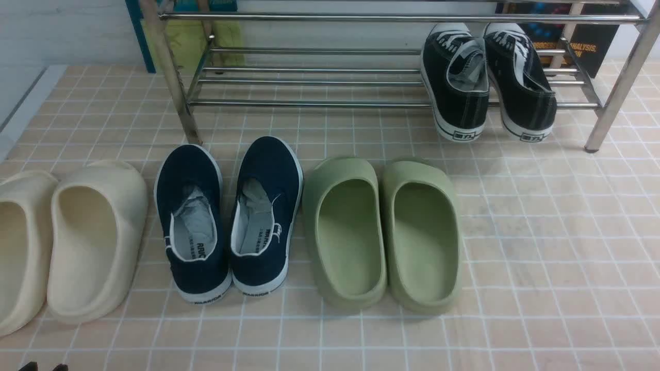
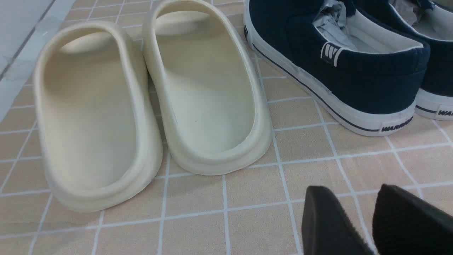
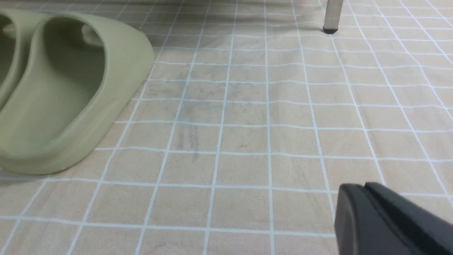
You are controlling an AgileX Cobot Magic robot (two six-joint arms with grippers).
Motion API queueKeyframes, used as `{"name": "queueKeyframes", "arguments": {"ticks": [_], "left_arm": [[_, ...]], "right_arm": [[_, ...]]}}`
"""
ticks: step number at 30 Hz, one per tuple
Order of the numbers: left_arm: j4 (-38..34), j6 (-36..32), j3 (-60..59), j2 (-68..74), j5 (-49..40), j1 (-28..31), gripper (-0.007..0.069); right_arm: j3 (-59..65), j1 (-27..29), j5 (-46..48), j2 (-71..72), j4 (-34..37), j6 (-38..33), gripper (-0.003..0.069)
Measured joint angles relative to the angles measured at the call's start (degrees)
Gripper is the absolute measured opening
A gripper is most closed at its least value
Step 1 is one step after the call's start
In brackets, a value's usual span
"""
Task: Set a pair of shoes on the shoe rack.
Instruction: Use the left arm to grab the shoe closest to it
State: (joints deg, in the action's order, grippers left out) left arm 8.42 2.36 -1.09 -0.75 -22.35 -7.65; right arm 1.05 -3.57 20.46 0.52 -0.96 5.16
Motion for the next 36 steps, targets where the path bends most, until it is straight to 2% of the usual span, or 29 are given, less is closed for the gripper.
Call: {"name": "queueKeyframes", "arguments": {"ticks": [36], "left_arm": [[0.00,0.00,0.00,0.00,0.00,0.00,0.0239]], "right_arm": [[0.00,0.00,0.00,0.00,-0.07,0.00,0.0057]]}}
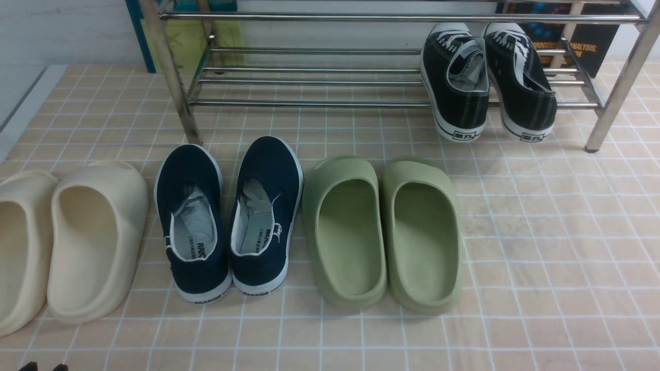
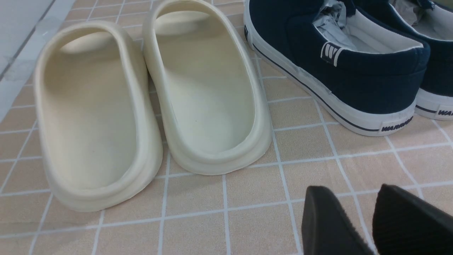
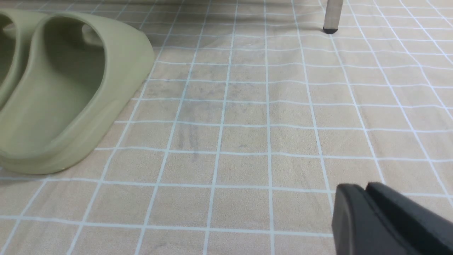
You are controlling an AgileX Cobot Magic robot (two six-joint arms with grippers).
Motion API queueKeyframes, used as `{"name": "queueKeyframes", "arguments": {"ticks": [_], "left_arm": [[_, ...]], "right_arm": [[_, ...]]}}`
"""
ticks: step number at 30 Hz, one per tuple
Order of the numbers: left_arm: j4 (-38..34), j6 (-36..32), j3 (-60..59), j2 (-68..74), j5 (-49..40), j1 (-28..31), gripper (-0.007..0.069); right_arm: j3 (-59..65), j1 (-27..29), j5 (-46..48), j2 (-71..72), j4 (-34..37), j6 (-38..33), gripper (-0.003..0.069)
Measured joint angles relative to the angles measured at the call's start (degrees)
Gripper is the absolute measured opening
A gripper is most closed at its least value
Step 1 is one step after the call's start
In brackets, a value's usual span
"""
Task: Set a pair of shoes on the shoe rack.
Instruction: Use the left arm to grab the shoe closest to it
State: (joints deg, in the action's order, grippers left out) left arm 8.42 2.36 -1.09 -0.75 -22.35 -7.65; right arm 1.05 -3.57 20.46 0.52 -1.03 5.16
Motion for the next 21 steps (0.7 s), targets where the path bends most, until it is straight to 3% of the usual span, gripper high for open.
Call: {"name": "queueKeyframes", "arguments": {"ticks": [21], "left_arm": [[0.00,0.00,0.00,0.00,0.00,0.00,0.0239]], "right_arm": [[0.00,0.00,0.00,0.00,0.00,0.00,0.0082]]}}
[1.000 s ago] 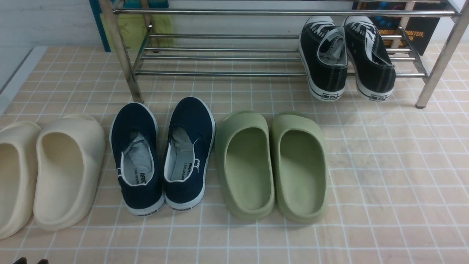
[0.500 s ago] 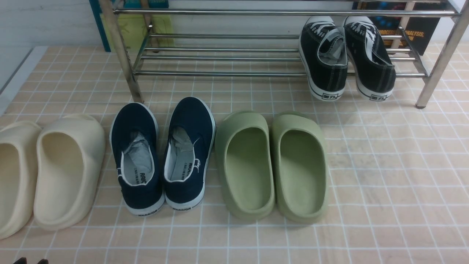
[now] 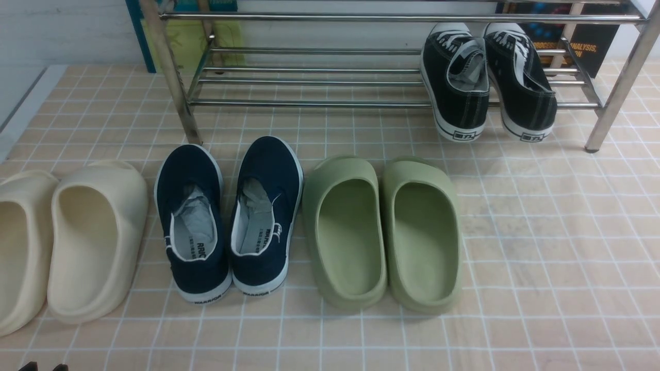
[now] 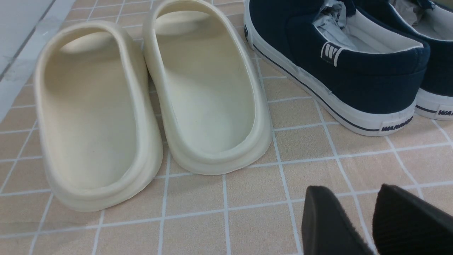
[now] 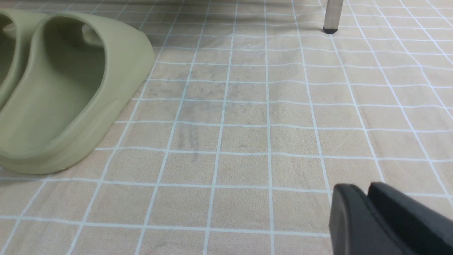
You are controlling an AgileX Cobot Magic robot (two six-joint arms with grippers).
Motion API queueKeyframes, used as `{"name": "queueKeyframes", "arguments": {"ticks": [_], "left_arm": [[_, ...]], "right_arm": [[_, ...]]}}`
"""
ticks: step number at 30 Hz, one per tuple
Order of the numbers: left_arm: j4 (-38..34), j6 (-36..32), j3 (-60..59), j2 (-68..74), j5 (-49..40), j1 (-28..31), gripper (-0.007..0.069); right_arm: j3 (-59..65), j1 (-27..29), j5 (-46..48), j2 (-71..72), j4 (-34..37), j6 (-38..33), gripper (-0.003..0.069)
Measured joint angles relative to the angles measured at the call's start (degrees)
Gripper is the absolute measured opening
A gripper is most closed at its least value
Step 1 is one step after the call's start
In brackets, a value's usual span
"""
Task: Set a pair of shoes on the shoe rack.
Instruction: Use the left arm to grab the shoe closest to it
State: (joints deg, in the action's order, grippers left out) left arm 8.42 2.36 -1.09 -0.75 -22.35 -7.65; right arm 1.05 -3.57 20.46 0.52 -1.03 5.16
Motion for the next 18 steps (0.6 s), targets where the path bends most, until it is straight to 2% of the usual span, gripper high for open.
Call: {"name": "queueKeyframes", "arguments": {"ticks": [18], "left_arm": [[0.00,0.00,0.00,0.00,0.00,0.00,0.0239]], "right_arm": [[0.00,0.00,0.00,0.00,0.00,0.00,0.0107]]}}
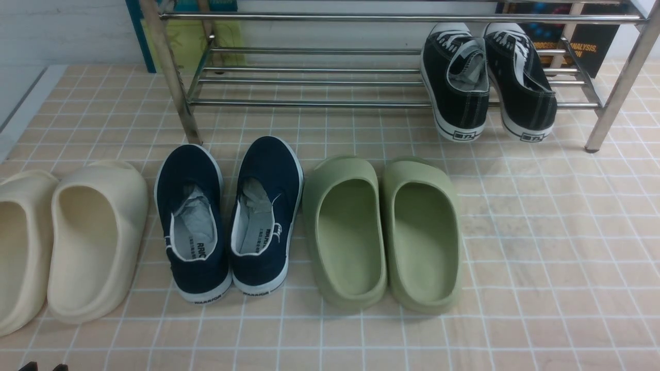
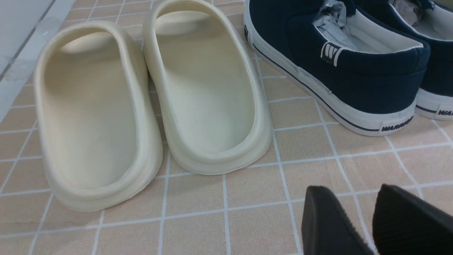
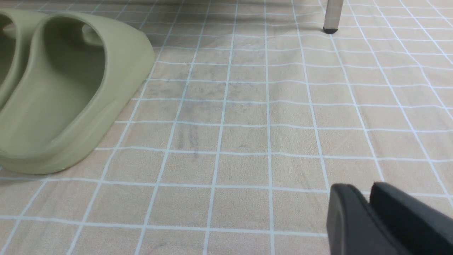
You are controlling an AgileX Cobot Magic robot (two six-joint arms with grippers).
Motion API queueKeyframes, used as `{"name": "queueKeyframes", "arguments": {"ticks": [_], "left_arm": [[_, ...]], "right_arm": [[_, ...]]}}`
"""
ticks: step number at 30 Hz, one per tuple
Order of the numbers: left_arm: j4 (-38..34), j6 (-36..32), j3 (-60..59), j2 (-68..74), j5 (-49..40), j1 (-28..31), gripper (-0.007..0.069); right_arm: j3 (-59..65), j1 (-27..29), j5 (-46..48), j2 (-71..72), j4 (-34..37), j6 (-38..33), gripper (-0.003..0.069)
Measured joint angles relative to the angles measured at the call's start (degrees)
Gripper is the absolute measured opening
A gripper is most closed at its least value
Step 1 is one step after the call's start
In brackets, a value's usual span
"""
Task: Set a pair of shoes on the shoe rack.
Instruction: Use the left arm to grab the shoe closest to it
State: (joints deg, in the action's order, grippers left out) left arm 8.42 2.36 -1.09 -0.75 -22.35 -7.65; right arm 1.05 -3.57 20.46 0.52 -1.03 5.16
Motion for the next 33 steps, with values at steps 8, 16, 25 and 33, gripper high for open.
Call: {"name": "queueKeyframes", "arguments": {"ticks": [8,16,25,33], "left_arm": [[0.00,0.00,0.00,0.00,0.00,0.00,0.0239],[0.00,0.00,0.00,0.00,0.00,0.00,0.0239],[3.07,-0.05,-0.44,0.00,3.94,0.00,0.0239],[4.66,-0.09,-0.44,0.00,4.47,0.00,0.0239]], "right_arm": [[0.00,0.00,0.00,0.00,0.00,0.00,0.0113],[0.00,0.00,0.00,0.00,0.00,0.00,0.0122],[0.00,0.00,0.00,0.00,0.00,0.00,0.0132],[0.00,0.00,0.00,0.00,0.00,0.00,0.0140]]}}
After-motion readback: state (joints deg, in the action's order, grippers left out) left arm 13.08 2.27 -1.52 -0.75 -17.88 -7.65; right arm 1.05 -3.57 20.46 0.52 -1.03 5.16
